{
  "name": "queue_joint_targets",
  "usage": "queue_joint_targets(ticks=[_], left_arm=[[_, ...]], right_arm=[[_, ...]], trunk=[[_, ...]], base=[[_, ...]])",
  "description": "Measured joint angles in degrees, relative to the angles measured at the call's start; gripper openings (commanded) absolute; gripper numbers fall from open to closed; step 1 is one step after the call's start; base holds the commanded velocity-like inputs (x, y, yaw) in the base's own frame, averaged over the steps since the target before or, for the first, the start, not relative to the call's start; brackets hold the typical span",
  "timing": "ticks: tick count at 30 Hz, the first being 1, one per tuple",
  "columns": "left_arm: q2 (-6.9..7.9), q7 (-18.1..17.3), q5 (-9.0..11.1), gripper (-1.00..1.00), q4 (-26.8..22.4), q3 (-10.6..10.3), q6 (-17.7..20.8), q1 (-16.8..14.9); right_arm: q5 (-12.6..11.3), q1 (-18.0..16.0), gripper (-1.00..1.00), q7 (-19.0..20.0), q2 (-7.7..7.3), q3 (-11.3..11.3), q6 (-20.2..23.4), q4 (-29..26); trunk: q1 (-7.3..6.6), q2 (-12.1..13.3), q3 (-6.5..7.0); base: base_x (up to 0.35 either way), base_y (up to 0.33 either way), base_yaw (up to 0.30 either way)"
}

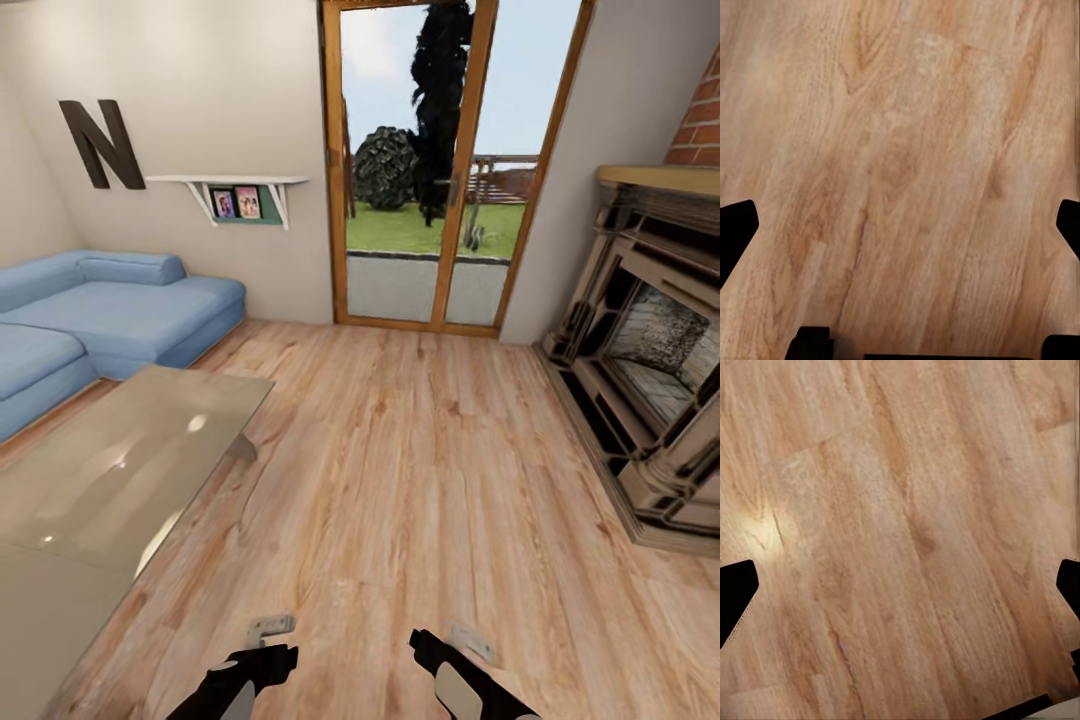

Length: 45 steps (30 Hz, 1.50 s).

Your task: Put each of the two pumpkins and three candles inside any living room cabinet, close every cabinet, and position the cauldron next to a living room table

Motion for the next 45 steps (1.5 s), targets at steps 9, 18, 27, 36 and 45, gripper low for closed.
queue_joint_targets(ticks=[9, 18, 27, 36, 45], left_arm=[[-0.08, 0.0, 0.0, 1.00, 0.0, 0.0, 0.0, 0.0], [-0.09, 0.0, 0.0, 1.00, 0.0, 0.0, 0.0, 0.0], [-0.09, 0.0, 0.0, 1.00, 0.0, -1.0, 0.0, 0.0], [-0.09, 0.1, 0.0, 1.00, 0.0, -1.5, 0.0, 0.0], [-0.09, 0.1, 0.0, 1.00, 0.0, -1.5, 0.0, 0.0]], right_arm=[[-1.3, 0.0, 1.00, 0.0, -0.06, 0.0, 0.0, 0.0], [-1.4, 0.0, 1.00, -0.1, -0.05, 0.0, 0.0, 0.0], [-1.4, 0.0, 1.00, -0.1, -0.06, 0.0, -0.1, 0.1], [-4.1, 0.0, 1.00, 0.0, -0.06, 0.0, -0.1, 0.1], [-10.5, 0.0, 1.00, 0.0, -2.31, 0.0, 0.3, 0.1]], trunk=[[0.00, 0.0, 0.54], [0.00, 0.0, 1.09], [0.00, 0.0, 1.63], [0.00, 0.0, 2.17], [0.00, 0.0, 2.69]], base=[[0.000, 0.000, -0.229], [0.000, 0.000, -0.229], [0.000, 0.000, -0.229], [0.000, 0.000, -0.229], [0.000, 0.000, -0.235]])
